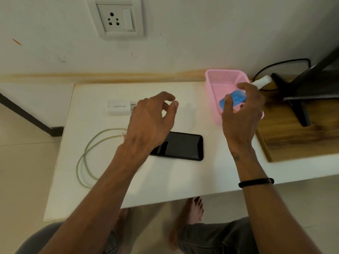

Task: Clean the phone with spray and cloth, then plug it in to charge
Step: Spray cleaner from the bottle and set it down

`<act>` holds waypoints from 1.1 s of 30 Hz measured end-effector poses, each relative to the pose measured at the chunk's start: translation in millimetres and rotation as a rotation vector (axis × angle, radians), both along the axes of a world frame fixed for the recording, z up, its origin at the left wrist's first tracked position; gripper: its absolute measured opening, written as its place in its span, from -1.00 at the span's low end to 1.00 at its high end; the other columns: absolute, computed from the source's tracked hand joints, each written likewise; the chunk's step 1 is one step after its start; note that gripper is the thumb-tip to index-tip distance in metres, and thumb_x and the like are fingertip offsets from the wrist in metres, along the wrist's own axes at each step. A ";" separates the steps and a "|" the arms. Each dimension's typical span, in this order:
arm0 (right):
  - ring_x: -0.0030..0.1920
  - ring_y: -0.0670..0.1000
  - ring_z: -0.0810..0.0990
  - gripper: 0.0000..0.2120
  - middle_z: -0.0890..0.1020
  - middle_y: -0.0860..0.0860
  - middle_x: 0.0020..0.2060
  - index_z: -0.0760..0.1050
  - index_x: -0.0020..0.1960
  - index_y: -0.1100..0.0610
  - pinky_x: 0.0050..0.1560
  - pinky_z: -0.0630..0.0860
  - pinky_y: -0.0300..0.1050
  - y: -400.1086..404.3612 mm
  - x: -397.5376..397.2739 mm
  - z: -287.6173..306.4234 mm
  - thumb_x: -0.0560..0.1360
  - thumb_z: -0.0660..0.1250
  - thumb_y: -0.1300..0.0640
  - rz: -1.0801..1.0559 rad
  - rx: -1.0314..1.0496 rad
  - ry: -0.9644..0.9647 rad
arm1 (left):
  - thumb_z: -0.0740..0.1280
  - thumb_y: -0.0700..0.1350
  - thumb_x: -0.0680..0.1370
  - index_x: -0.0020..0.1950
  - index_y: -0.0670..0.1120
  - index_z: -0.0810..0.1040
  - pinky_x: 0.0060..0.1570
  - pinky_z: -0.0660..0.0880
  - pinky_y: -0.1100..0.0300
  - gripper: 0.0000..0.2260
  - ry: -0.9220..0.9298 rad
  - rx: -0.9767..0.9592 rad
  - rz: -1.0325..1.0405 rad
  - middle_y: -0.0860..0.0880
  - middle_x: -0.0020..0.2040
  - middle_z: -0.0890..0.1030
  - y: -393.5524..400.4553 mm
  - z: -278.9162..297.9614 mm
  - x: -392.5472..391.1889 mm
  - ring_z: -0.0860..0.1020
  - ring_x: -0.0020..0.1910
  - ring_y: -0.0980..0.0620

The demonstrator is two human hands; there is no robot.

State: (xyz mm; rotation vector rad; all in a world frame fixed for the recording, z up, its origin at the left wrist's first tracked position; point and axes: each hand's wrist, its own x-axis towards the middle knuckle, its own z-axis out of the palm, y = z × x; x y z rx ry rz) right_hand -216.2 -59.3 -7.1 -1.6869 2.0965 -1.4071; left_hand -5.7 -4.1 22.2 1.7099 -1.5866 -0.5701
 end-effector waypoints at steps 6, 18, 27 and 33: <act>0.33 -0.01 0.50 -0.64 0.44 0.08 0.40 0.38 0.38 0.06 0.20 0.63 -0.09 23.9 21.1 21.9 0.62 0.34 0.17 0.260 -0.072 -0.136 | 0.30 0.11 0.65 0.16 0.08 0.66 -0.19 0.41 0.53 -0.78 0.245 0.048 0.035 0.18 -0.06 0.73 -3.6 2.4 -0.1 0.65 0.01 0.31; 0.02 -0.31 0.66 -0.58 0.55 -0.56 -0.03 0.12 0.34 -0.32 -0.25 0.53 -0.49 83.1 70.1 25.2 0.57 0.21 -0.06 0.730 0.406 -0.626 | 0.17 0.08 0.73 0.31 0.05 0.64 0.03 0.63 0.14 -0.69 0.808 0.314 -0.279 0.05 0.12 0.75 -2.7 14.4 5.2 0.69 0.14 -0.01; -0.40 0.01 0.64 -0.71 0.66 0.05 -0.34 0.31 0.21 -0.36 -0.34 0.59 -0.19 74.3 71.9 22.2 0.54 0.21 -0.08 0.708 0.516 -0.833 | 0.28 0.07 0.69 0.27 0.00 0.68 -0.12 0.59 0.05 -0.72 0.986 0.415 -0.279 -0.04 0.14 0.73 -2.6 7.2 1.5 0.66 -0.11 0.08; -0.44 0.03 0.60 -0.65 0.61 0.04 -0.38 0.26 0.26 -0.14 -0.37 0.59 -0.19 71.6 71.8 20.2 0.59 0.21 -0.28 0.700 0.409 -0.714 | 0.26 0.12 0.69 0.25 0.04 0.70 -0.05 0.64 0.10 -0.70 1.082 0.421 -0.326 0.01 0.21 0.72 -4.6 4.4 -1.9 0.65 0.04 0.13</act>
